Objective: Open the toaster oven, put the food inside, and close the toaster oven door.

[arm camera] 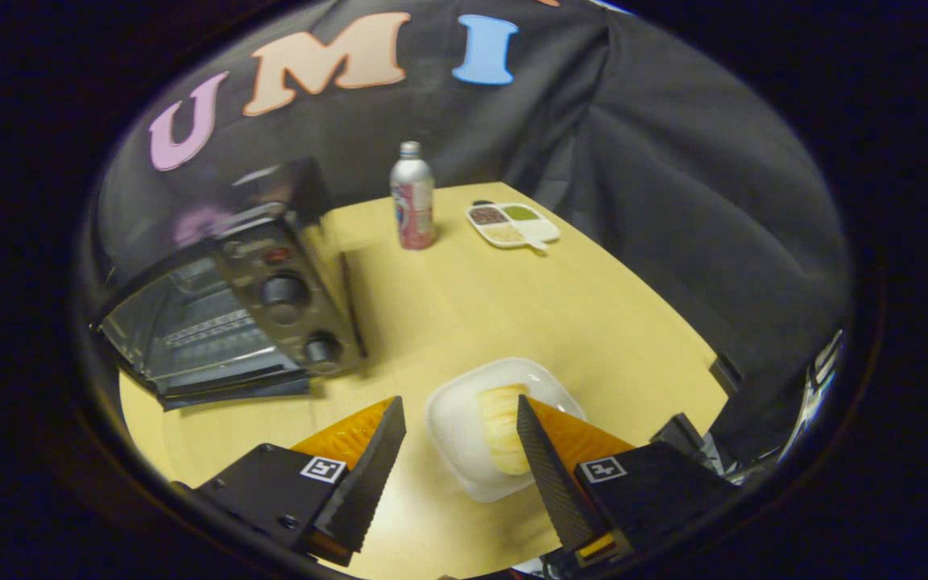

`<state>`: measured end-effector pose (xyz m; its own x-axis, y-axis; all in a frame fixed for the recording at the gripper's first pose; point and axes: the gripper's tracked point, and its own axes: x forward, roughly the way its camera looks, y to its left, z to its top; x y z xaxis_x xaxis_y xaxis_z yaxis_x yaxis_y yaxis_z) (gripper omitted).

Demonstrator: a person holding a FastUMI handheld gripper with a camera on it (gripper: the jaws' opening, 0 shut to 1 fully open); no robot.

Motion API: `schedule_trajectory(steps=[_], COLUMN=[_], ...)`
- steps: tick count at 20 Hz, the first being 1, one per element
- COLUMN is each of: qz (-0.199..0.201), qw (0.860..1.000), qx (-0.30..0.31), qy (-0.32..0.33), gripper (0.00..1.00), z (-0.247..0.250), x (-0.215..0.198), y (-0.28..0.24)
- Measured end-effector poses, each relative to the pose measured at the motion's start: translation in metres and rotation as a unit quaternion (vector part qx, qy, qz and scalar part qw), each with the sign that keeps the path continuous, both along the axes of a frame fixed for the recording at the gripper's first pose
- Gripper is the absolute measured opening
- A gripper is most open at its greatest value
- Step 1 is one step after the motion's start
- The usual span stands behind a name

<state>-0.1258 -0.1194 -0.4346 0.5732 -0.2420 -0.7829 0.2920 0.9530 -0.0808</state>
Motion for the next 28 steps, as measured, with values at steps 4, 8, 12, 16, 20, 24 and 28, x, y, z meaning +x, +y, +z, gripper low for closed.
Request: schedule_trajectory(steps=[4, 8, 12, 16, 20, 24, 28], qz=[-0.016, -0.006, 0.008, -0.001, -0.003, 0.004, 0.024], qw=[0.999, 0.997, 0.993, 0.994, 0.996, 1.000, 0.997], qx=[0.010, 0.034, 0.065, 0.060, 0.040, 0.003, 0.000], qy=[0.039, 0.073, 0.098, 0.096, 0.074, 0.004, -0.068], gripper=[0.90, 0.90, 0.76, 0.55, 0.38, 0.38, 0.38], z=[-0.034, -0.062, -0.077, -0.076, -0.067, -0.023, 0.023], x=[-0.005, -0.007, -0.011, -0.009, -0.005, 0.013, 0.022], y=[-0.030, -0.034, -0.023, -0.023, -0.018, -0.009, 0.032])
